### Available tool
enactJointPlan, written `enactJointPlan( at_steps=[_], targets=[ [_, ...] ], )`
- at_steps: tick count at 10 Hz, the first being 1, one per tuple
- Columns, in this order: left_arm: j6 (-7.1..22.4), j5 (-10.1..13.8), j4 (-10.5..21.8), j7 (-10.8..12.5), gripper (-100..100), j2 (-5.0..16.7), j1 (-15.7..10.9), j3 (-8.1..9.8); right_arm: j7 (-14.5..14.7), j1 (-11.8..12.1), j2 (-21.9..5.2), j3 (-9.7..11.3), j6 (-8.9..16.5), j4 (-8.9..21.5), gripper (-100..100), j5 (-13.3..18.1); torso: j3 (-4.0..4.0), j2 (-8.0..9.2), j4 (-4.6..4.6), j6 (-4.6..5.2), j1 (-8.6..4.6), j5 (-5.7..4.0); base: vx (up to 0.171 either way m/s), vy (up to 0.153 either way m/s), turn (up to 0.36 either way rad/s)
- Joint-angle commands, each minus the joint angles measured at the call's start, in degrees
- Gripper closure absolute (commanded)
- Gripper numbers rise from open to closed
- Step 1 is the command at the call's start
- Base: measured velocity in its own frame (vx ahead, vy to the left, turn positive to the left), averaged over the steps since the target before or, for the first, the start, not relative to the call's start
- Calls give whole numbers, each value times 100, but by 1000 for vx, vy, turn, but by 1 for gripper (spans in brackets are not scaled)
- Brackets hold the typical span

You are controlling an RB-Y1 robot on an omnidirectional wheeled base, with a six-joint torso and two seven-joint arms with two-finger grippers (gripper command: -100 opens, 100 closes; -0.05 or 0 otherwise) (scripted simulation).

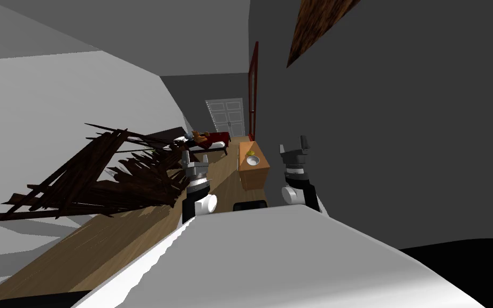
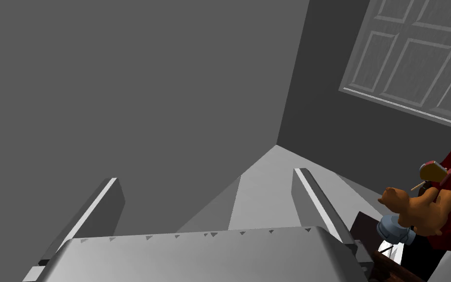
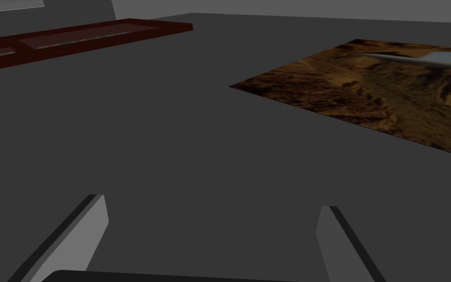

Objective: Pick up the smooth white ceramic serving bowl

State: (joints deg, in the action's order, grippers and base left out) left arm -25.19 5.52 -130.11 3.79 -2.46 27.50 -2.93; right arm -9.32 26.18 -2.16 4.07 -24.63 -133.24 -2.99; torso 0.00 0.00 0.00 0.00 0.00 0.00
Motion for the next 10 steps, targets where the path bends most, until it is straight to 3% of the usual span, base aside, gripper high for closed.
enactJointPlan(
  at_steps=[1, 5, 9, 10],
  targets=[
    [0, 0, 0, 0, 0, 0, 0, 0, 94, -1, -255, 114, -4, 126, -100, 98, 0, 0, 0, 0, 0, 0, -20, -6, -74],
    [0, 0, 0, 0, 0, 0, 0, 0, 408, -20, -693, 474, -17, 560, -100, 430, 8, 15, 3, 1, -9, -2, -38, -16, -69],
    [0, 0, 0, 0, 0, 0, 0, 0, 868, -64, -1193, 969, -38, 1217, -100, 920, 11, 19, 4, 0, -3, -1, -49, -12, -79],
    [0, 0, 0, 0, 0, 0, -1, 0, 868, -64, -1193, 969, -38, 1234, -100, 920, 12, 22, 5, 1, -5, -1, -41, 3, -28]
  ],
)
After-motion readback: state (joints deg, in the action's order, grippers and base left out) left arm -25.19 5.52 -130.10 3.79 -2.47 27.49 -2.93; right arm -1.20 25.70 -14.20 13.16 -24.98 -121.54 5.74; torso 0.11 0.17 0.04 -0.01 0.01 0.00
